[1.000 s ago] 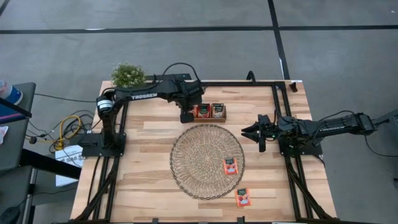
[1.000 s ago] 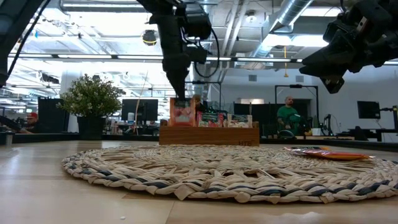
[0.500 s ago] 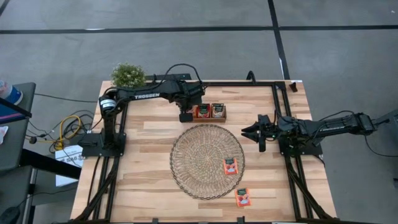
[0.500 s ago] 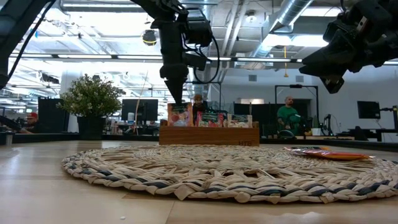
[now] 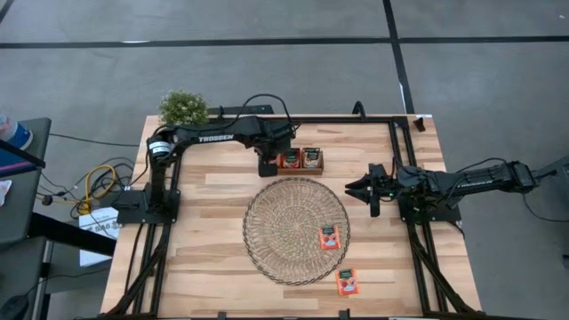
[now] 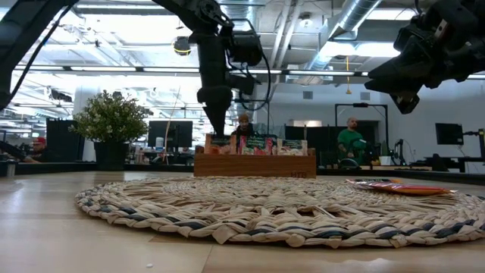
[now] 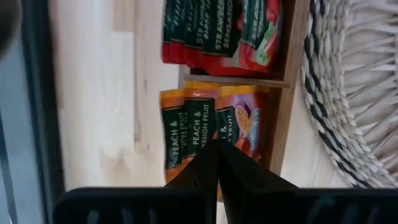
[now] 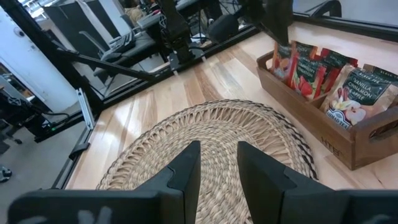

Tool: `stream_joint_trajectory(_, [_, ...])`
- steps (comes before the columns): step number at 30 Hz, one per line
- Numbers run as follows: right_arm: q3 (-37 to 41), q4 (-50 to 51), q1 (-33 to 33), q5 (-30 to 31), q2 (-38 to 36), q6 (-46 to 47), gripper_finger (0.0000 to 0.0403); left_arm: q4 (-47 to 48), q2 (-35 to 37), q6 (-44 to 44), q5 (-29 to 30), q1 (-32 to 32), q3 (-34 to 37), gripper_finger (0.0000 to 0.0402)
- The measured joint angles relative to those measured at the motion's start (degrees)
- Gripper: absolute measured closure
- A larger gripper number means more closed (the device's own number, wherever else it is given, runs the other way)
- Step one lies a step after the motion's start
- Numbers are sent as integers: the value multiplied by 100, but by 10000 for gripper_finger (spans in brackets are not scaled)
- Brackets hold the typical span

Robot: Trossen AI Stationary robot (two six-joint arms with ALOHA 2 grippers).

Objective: Pick & Place Tea
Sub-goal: Put the orange tea bag into the left section of the wooden organizer

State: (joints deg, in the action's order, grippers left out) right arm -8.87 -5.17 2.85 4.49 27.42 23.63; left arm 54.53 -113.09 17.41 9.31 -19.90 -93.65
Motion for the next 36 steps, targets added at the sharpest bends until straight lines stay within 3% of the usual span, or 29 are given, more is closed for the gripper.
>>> stream_joint_trajectory(20, [-2, 2, 0, -2, 0, 337, 305, -26, -145, -48, 187, 0, 4, 399])
stream_joint_trajectory(24, [-2, 4, 0, 0, 0, 337, 305, -27, -145, -46, 187, 0, 4, 377])
stream_joint_trajectory(30, [-1, 2, 0, 0, 0, 337, 305, -24, -142, -46, 228, 1, 4, 314])
stream_joint_trajectory(36, [0, 2, 23, -16, 0, 339, 305, 109, 137, -446, 1076, 157, 4, 272])
